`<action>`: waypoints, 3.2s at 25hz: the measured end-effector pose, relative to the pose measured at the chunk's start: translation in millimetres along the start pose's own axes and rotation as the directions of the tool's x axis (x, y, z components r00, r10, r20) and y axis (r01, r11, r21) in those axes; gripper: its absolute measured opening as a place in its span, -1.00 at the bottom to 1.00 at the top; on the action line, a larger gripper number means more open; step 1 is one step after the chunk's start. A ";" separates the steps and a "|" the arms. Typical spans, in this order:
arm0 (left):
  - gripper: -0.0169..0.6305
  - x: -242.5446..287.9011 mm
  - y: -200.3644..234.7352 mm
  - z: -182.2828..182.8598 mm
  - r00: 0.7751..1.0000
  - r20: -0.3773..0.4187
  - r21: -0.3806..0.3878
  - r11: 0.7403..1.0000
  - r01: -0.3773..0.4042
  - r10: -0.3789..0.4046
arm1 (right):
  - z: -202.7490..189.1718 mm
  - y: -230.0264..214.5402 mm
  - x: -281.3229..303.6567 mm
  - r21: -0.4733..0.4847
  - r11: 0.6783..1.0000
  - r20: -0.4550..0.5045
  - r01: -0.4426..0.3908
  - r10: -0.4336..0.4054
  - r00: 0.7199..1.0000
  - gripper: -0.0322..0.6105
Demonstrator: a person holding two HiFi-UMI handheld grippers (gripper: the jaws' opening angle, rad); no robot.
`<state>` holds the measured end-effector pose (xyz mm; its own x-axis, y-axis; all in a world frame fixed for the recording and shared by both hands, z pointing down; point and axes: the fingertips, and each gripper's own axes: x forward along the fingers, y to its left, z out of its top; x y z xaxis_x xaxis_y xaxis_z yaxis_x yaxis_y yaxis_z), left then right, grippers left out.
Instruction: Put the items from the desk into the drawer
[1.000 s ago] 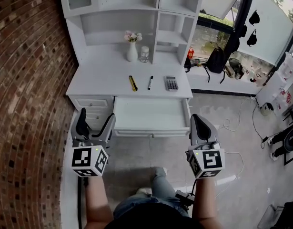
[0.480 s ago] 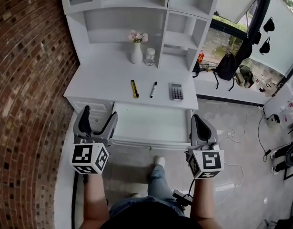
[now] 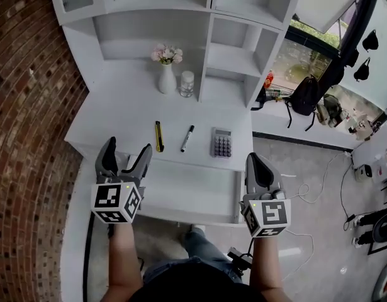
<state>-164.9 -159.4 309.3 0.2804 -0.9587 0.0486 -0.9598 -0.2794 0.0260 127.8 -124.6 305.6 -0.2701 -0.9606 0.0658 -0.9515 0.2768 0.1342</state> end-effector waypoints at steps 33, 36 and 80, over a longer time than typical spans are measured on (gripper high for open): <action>0.36 196.2 49.1 -257.2 0.753 -0.658 -0.086 0.992 -0.092 0.013 | -154.3 -45.3 170.5 0.141 0.989 -0.331 0.050 -0.001 0.944 -0.89; 0.23 207.1 47.3 -283.6 0.688 -0.725 -0.065 0.995 -0.077 0.006 | -164.2 -41.1 175.4 0.136 0.989 -0.356 0.049 0.003 0.935 -0.89; -0.60 141.7 39.4 -48.8 0.978 -0.207 -0.033 0.999 0.022 -0.028 | -17.0 -2.4 108.8 0.071 0.993 -0.081 0.094 -0.089 0.993 -0.89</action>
<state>-162.4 -303.6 365.9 0.3038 -0.9184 0.2534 -0.9525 -0.2985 0.0598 103.2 -229.3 329.2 -0.1719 -0.9760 0.1334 -0.9808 0.1822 0.0697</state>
